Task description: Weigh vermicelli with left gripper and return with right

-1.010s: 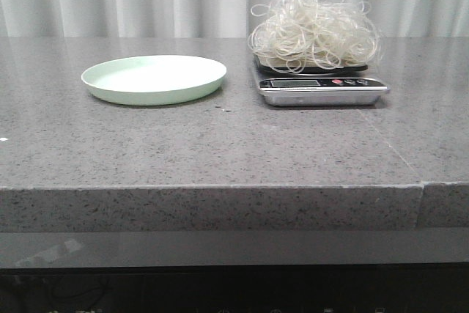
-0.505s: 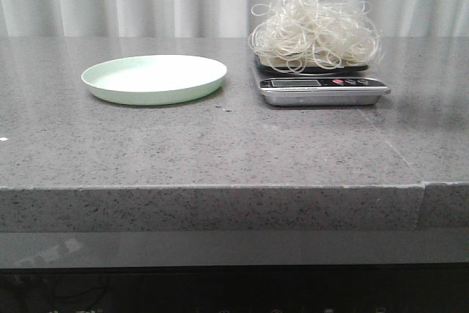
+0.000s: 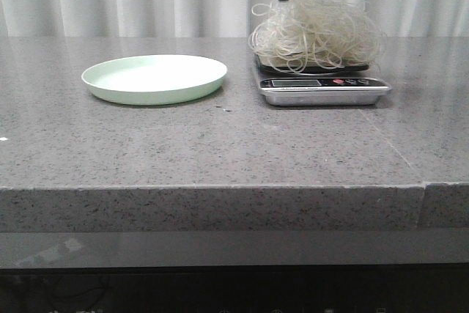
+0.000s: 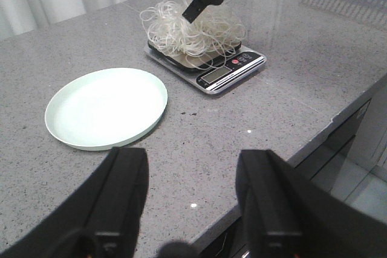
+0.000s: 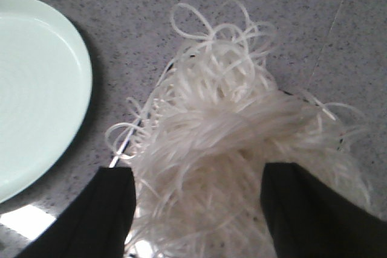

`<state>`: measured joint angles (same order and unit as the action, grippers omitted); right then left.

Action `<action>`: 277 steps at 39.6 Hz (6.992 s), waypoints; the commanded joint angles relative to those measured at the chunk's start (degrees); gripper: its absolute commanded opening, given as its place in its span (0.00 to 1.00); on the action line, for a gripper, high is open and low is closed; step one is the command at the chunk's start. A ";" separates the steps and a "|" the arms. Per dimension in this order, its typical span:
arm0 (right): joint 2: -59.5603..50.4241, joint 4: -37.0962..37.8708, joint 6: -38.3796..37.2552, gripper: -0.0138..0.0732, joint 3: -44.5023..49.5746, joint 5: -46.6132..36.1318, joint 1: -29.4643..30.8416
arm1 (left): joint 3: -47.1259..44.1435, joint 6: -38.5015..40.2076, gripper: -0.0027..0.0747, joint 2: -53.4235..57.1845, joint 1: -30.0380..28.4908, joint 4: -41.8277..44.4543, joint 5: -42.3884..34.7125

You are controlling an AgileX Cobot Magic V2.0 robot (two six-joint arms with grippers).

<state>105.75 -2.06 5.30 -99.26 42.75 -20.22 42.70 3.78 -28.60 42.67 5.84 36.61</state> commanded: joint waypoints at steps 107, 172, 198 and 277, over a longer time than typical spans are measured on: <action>7.33 -4.79 -3.34 0.68 -34.44 11.74 -14.11 | 1.41 0.53 0.59 -0.32 0.41 -0.35 -3.85; -74.14 -2.86 -3.38 0.68 49.13 1.58 -14.22 | 1.41 0.53 0.59 -0.32 0.41 -0.35 -3.85; -74.14 -2.72 -3.38 0.49 49.13 1.58 -14.22 | 1.41 0.53 0.29 -0.32 0.41 -0.35 -3.85; -74.14 -2.72 -3.38 0.35 49.13 1.36 -14.22 | -45.07 0.53 0.23 30.15 -41.02 -6.96 -40.23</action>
<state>31.38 -5.02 1.84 -48.81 48.01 -34.51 -0.32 3.89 0.23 2.31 -0.54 1.88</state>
